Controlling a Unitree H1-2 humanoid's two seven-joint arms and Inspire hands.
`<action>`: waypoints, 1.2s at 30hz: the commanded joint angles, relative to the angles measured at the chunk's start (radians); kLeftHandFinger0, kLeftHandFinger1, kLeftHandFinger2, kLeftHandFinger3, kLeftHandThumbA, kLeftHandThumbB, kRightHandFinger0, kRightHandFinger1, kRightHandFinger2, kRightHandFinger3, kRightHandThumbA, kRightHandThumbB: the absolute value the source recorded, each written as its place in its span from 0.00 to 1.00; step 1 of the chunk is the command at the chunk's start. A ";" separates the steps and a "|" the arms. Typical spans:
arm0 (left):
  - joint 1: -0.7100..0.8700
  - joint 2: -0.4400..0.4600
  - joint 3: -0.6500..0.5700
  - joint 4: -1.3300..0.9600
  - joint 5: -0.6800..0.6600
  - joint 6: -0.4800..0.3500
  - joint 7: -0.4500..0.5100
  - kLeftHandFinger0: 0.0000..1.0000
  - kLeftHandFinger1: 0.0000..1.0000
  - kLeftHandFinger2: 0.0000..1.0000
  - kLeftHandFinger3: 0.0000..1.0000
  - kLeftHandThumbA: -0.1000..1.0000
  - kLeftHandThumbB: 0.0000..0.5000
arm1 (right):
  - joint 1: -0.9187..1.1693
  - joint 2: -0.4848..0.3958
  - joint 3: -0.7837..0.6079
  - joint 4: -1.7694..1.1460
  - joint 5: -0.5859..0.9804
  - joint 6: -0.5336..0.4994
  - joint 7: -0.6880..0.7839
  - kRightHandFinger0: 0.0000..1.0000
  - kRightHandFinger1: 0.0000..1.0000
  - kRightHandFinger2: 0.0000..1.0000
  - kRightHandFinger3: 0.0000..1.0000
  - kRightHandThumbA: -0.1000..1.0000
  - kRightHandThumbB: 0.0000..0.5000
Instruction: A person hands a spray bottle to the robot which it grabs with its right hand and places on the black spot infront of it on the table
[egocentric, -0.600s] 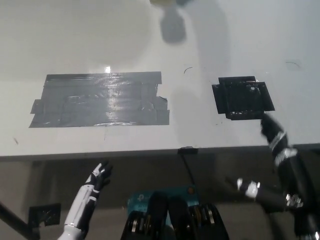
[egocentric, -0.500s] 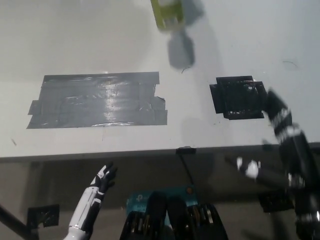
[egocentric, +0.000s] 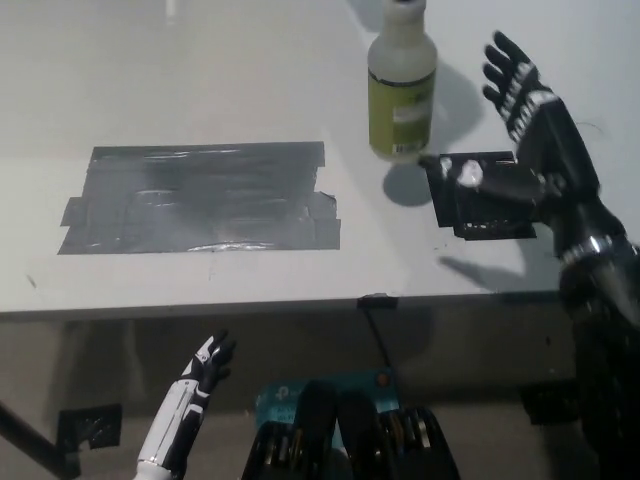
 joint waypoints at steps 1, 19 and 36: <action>0.000 -0.006 -0.002 -0.034 0.000 -0.027 -0.005 1.00 1.00 1.00 1.00 1.00 0.04 | -0.140 -0.014 -0.002 0.117 0.038 0.069 0.008 1.00 1.00 1.00 1.00 1.00 0.76; 0.000 -0.016 0.012 -0.070 -0.012 0.012 -0.006 1.00 1.00 1.00 1.00 1.00 0.17 | -0.404 0.027 -0.044 0.589 0.059 -0.028 0.009 1.00 1.00 1.00 1.00 1.00 0.80; 0.030 -0.010 0.028 -0.085 -0.007 -0.007 0.001 1.00 1.00 1.00 1.00 1.00 0.10 | -0.481 0.071 0.048 0.744 -0.033 -0.050 -0.026 1.00 1.00 1.00 1.00 1.00 0.73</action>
